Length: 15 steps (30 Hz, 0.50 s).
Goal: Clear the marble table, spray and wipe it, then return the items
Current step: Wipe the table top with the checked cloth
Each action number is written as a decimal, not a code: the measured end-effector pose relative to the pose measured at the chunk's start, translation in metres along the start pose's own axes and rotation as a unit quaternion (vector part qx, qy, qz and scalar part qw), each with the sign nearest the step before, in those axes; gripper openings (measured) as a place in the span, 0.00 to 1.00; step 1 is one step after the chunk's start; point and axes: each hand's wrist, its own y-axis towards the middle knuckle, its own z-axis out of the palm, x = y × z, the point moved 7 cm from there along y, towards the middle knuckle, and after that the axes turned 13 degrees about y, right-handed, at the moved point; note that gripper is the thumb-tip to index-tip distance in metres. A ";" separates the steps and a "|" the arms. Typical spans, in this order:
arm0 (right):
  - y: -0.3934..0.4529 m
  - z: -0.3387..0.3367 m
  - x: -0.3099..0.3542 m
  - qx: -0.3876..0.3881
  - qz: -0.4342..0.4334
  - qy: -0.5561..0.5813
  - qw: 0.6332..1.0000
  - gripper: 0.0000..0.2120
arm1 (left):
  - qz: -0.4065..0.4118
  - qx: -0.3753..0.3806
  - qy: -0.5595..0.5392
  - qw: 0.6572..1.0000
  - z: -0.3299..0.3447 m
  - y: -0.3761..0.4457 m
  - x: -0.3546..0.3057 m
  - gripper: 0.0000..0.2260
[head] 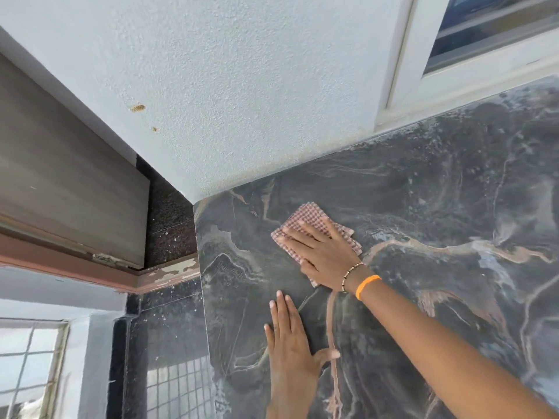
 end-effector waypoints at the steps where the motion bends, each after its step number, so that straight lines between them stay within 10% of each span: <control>1: -0.010 -0.009 -0.022 -0.009 0.037 -0.011 0.999 0.30 | 0.008 0.005 -0.003 1.000 0.000 0.000 -0.003 0.56; 8: -0.106 -0.048 -0.146 -0.071 0.335 0.010 0.940 0.27 | 0.005 -0.003 -0.020 1.000 0.001 0.000 -0.003 0.54; 15: -0.124 -0.017 -0.081 -0.095 0.369 0.040 0.924 0.27 | 0.007 -0.010 -0.005 1.000 0.001 0.002 -0.005 0.54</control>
